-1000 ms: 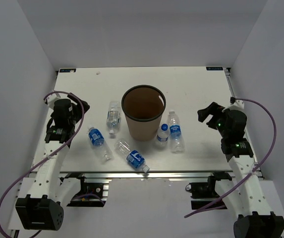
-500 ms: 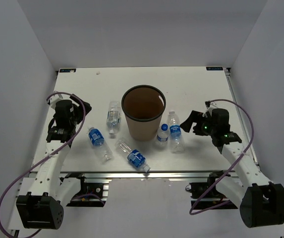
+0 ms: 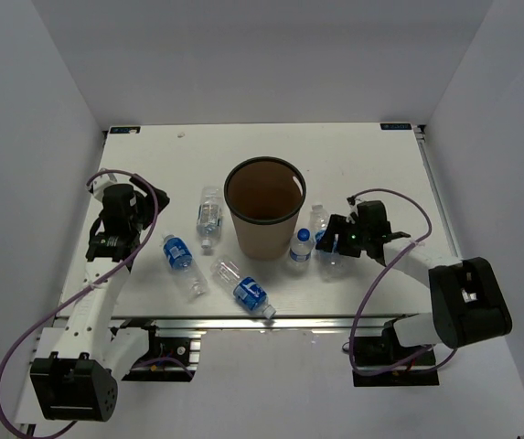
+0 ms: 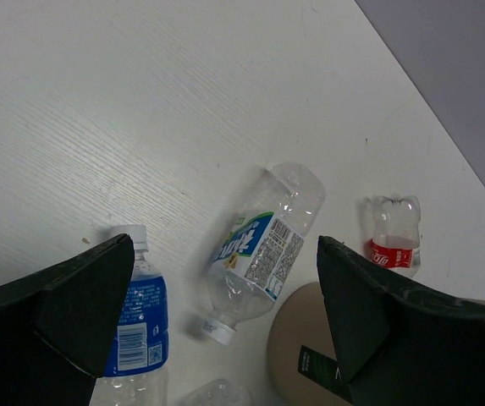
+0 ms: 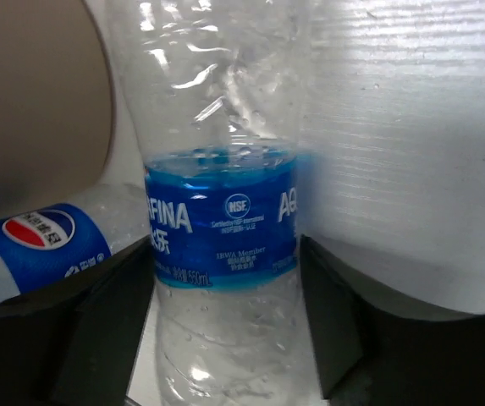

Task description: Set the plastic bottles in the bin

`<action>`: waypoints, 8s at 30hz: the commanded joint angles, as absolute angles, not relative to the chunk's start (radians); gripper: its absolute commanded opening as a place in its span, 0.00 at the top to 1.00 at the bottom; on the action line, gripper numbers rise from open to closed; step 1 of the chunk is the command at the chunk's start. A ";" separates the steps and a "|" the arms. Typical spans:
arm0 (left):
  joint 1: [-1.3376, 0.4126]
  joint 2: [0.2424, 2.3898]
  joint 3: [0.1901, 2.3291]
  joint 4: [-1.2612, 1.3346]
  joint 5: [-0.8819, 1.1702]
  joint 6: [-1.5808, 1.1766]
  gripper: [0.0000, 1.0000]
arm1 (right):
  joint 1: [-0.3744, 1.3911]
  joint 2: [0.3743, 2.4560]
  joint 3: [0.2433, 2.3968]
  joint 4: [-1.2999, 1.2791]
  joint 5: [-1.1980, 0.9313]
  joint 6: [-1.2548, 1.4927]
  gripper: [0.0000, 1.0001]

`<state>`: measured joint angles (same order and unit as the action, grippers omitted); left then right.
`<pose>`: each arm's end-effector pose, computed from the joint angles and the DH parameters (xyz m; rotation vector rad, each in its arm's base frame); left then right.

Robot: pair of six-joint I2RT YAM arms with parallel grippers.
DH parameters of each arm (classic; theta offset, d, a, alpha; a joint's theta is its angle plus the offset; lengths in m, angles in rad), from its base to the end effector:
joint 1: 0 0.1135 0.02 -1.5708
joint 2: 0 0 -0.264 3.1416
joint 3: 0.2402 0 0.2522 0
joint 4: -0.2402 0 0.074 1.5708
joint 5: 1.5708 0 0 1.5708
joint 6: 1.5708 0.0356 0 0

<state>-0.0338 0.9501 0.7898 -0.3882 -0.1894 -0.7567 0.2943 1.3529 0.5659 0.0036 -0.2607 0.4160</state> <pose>0.2109 -0.0004 0.2916 -0.8542 1.9405 -0.2716 0.2415 0.0828 0.1636 0.0156 2.4163 0.6451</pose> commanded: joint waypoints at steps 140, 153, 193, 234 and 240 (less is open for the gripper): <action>-0.041 1.212 0.548 -0.422 -0.083 -0.945 0.02 | 0.514 0.901 0.878 0.035 0.451 0.245 0.11; -0.072 1.197 0.603 -0.465 -0.123 -0.940 0.57 | 0.451 0.830 0.692 0.014 0.336 0.345 0.11; -0.558 1.330 1.261 0.084 -0.222 -0.557 0.45 | 0.446 0.598 0.532 0.034 0.250 0.247 0.11; -0.299 0.989 0.816 -0.437 -0.627 -0.802 0.02 | 1.290 1.306 0.609 0.278 0.141 0.046 0.11; -0.293 0.937 0.779 -0.422 -0.603 -0.807 0.02 | 1.318 1.489 0.684 0.368 0.242 0.089 0.11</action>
